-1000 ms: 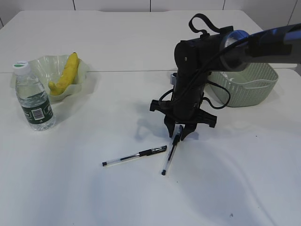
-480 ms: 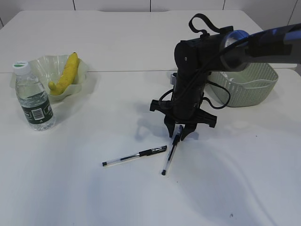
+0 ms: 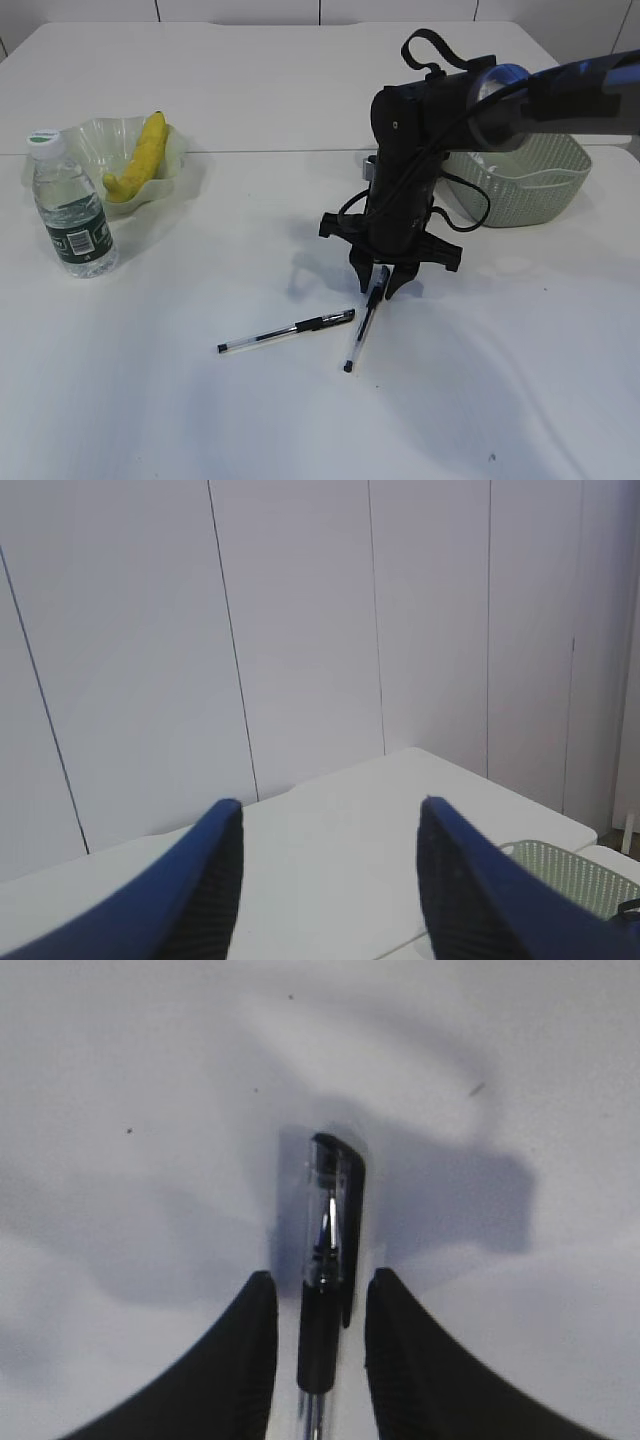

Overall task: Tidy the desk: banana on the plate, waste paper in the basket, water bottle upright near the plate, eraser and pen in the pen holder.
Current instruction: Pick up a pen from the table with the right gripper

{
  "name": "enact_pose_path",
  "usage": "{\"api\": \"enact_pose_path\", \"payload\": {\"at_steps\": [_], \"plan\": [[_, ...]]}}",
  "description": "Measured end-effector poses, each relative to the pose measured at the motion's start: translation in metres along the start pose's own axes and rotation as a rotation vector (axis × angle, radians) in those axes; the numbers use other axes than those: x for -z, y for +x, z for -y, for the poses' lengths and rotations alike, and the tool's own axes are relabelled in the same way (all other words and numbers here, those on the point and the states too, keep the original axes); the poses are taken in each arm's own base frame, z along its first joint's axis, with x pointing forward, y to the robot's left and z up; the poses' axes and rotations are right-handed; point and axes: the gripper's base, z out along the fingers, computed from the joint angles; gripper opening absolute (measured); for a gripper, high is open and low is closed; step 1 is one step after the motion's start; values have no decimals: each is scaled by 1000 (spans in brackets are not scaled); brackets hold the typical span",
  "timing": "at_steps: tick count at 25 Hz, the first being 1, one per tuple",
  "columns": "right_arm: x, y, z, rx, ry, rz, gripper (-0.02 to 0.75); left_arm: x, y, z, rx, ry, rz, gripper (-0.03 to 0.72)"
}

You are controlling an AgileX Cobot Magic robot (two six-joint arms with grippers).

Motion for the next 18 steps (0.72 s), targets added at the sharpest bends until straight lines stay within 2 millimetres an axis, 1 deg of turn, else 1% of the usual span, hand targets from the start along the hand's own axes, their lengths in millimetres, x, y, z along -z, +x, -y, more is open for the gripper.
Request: {"api": "enact_pose_path", "payload": {"at_steps": [8, 18], "plan": [[0, 0, 0, 0, 2, -2, 231, 0, 0, 0, 0, 0, 0, 388], [0, 0, 4, 33, 45, -2, 231, 1, -1, 1, -2, 0, 3, 388]]}}
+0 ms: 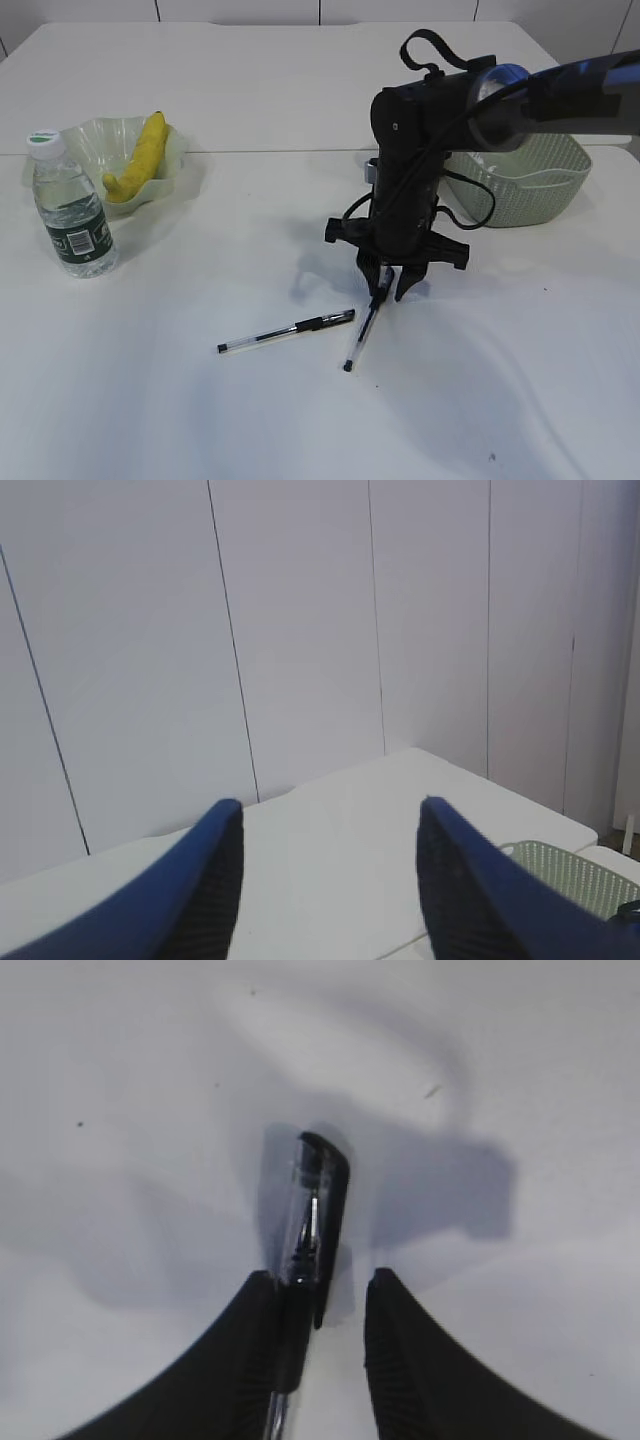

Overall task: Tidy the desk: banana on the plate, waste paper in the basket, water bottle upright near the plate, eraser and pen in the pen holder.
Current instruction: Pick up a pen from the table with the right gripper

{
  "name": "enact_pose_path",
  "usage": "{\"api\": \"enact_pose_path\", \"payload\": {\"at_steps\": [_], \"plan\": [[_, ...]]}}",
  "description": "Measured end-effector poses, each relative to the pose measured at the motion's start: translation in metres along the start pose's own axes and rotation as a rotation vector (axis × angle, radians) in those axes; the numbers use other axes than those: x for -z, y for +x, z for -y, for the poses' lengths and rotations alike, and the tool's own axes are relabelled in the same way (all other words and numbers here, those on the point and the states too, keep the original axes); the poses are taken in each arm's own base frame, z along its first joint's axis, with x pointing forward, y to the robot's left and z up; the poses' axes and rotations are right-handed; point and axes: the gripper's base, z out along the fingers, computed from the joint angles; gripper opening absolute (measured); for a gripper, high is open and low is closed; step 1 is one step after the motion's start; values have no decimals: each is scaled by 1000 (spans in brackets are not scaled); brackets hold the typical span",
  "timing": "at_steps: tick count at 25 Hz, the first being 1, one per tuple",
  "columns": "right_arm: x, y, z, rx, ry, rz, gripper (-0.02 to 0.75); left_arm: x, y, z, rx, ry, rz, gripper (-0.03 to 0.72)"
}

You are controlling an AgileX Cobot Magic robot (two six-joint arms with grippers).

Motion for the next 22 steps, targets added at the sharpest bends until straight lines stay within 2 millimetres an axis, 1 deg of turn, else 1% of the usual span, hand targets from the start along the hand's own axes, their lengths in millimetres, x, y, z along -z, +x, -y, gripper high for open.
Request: {"api": "enact_pose_path", "payload": {"at_steps": [4, 17, 22], "plan": [[0, 0, 3, 18, 33, -2, 230, 1, -1, 1, -3, 0, 3, 388], [0, -1, 2, 4, 19, 6, 231, 2, -1, 1, -4, 0, 4, 388], [-7, 0, 1, -3, 22, -10, 231, 2, -1, 1, -4, 0, 4, 388]]}}
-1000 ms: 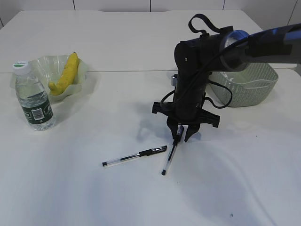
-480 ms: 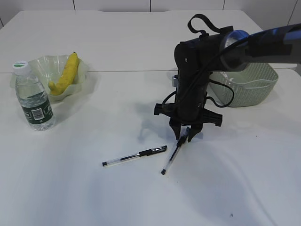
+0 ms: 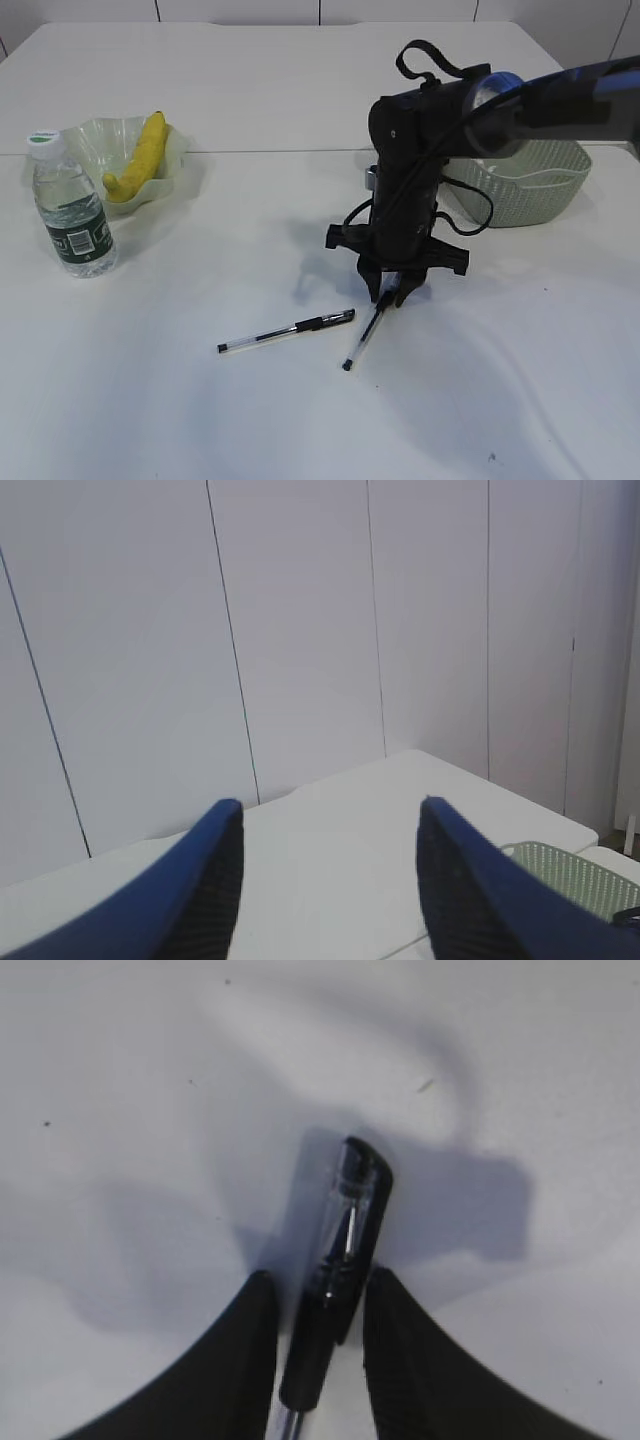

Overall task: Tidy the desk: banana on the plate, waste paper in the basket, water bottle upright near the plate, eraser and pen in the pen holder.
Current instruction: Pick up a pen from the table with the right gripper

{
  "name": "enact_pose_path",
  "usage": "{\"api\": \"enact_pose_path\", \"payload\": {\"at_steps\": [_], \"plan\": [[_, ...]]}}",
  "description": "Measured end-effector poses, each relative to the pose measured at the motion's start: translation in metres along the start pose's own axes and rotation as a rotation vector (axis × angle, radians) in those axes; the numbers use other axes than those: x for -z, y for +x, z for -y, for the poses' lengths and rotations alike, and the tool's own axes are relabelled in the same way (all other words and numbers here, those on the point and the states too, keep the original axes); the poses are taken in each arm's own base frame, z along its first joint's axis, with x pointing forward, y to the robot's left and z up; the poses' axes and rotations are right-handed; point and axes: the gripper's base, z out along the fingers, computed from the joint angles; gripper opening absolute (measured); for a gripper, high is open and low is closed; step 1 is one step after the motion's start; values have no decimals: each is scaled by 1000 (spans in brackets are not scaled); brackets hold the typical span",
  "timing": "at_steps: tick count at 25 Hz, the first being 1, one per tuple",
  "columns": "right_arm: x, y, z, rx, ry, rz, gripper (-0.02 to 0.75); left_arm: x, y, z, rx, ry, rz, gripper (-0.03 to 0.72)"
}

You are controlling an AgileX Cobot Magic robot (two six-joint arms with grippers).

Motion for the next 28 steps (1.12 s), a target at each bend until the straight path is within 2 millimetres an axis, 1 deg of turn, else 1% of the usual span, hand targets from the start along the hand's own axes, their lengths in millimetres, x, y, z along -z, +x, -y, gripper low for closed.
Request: {"api": "enact_pose_path", "payload": {"at_steps": [6, 28], "plan": [[6, -4, -5, -3, -28, 23, 231, 0, 0, 0, -2, -1, -1, 388], [6, -3, -5, 35, -26, 5, 231, 0, 0, 0, -7, -3, -5, 388]]}}
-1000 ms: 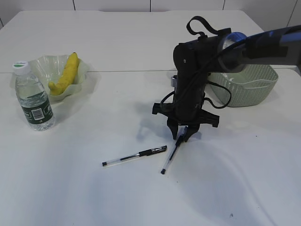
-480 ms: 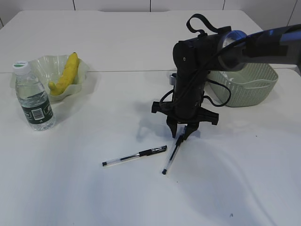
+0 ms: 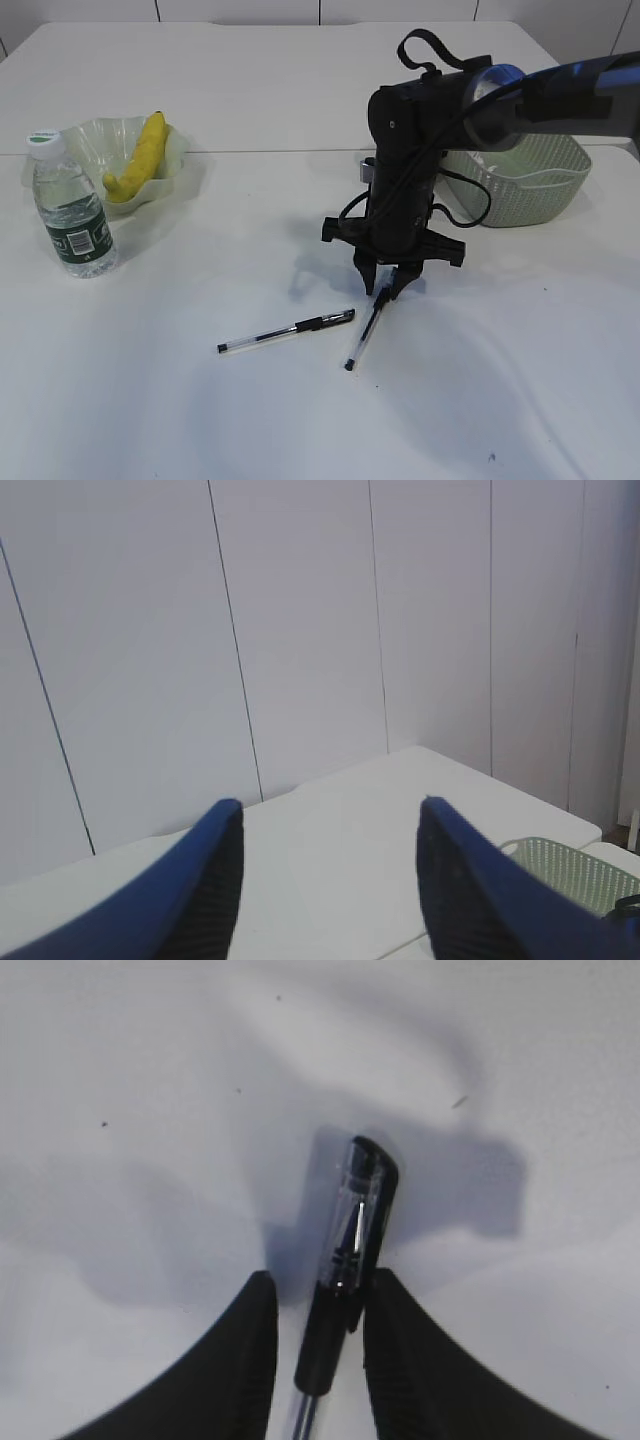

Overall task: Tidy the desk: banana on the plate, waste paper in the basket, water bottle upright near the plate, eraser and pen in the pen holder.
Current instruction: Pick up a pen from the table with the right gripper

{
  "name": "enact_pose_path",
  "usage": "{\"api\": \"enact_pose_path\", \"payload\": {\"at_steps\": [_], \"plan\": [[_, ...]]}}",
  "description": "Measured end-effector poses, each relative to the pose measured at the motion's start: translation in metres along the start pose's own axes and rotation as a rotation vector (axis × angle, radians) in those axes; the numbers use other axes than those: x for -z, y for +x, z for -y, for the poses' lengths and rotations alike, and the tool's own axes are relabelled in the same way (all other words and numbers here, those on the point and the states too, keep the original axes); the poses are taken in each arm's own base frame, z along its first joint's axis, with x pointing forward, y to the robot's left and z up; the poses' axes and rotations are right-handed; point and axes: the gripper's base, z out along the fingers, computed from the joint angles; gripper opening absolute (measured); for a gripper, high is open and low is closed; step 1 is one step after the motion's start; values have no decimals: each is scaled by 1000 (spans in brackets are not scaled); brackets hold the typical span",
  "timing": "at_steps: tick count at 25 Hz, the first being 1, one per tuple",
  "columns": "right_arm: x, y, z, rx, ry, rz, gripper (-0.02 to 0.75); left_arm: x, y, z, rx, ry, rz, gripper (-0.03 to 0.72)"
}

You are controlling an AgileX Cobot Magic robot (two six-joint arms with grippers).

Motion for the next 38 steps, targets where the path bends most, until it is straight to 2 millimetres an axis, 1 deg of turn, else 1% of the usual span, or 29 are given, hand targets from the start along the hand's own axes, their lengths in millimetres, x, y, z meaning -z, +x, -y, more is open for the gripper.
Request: {"api": "enact_pose_path", "payload": {"at_steps": [12, 30, 32, 35, 38], "plan": [[0, 0, 0, 33, 1, -2, 230, 0, 0, 0, 0, 0, 0, 388], [0, 1, -1, 25, -11, -13, 230, 0, 0, 0, 0, 0, 0, 388], [0, 1, -1, 23, -13, -16, 207, 0, 0, 0, 0, -2, 1, 388], [0, 2, -1, 22, -14, -19, 137, 0, 0, -1, 0, -7, 4, 388], [0, 2, -1, 25, -14, -19, 115, 0, 0, -1, 0, -9, 5, 388]]}}
